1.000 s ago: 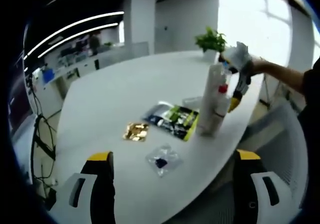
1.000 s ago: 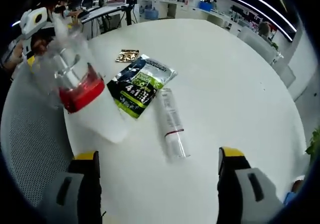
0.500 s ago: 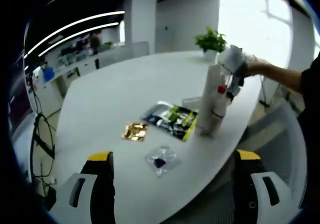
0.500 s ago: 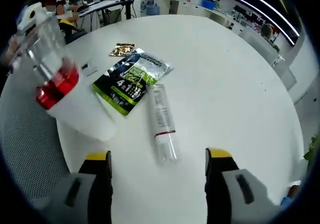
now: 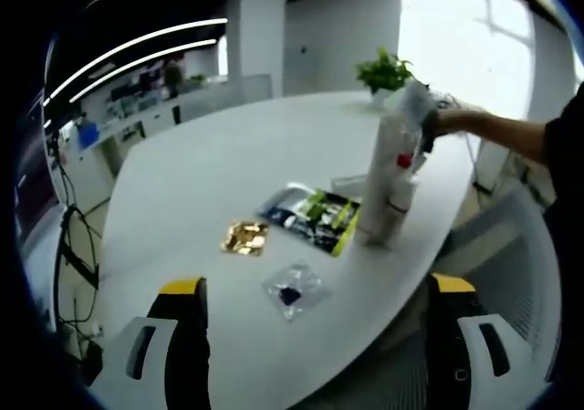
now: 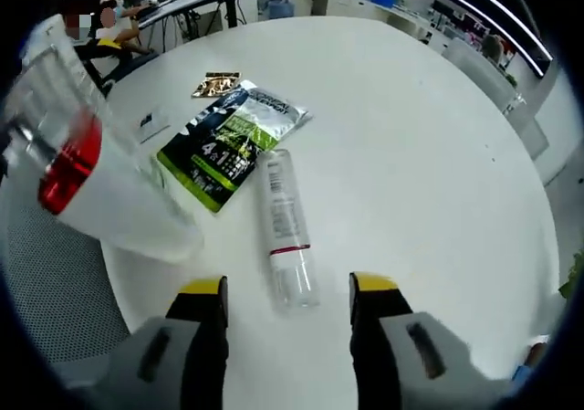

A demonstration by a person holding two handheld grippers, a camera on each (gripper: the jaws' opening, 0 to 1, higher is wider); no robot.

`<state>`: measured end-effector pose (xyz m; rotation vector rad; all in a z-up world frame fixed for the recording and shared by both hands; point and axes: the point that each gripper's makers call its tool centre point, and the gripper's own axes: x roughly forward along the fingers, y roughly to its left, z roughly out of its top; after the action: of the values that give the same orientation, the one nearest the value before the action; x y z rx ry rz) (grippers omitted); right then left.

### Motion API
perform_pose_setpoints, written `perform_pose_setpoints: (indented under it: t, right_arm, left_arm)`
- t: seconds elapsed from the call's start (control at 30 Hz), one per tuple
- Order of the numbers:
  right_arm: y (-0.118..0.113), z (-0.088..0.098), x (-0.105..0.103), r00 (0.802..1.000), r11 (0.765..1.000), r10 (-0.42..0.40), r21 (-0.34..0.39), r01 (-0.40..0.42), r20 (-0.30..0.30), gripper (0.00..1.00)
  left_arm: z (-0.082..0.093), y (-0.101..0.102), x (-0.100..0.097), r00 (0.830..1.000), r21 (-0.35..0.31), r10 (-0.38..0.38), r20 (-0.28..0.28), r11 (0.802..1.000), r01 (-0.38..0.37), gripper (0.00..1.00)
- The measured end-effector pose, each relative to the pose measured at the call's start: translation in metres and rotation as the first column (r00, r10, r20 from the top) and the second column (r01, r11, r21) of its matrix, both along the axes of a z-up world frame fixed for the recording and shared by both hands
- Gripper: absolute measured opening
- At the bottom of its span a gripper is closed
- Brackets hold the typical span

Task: Arrange the skincare products in the storage area until every visible bottle or jar stands upright without overlapping.

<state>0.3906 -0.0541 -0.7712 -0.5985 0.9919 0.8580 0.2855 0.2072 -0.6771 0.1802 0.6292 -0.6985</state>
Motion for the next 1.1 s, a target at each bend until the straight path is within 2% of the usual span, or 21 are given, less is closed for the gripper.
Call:
perform_pose_setpoints:
  t: [0.27,0.5,1.0,1.1]
  right_arm:
    - [-0.006,-0.007,0.002,0.999,1.0,-0.016,-0.007,0.015,-0.042,0.41]
    - [-0.008,-0.012,0.003,0.997,1.0,-0.016,-0.014,0.015,-0.069,0.4]
    - [-0.006,-0.011,0.003,0.997,0.999,-0.028,-0.03,0.025,-0.071,0.35]
    - [-0.006,-0.012,0.002,0.996,0.999,-0.049,-0.027,0.047,-0.072,0.33]
  left_arm:
    - [0.0,0.001,0.0,1.0,-0.001,0.003,-0.002,1.0,-0.003,0.97]
    - [0.0,0.0,0.001,1.0,-0.003,0.005,-0.003,1.0,-0.005,0.97]
    - [0.001,-0.004,-0.001,1.0,-0.021,-0.006,-0.003,1.0,0.006,0.97]
    - [0.0,-0.004,-0.002,1.0,-0.016,-0.007,-0.005,1.0,0.007,0.97]
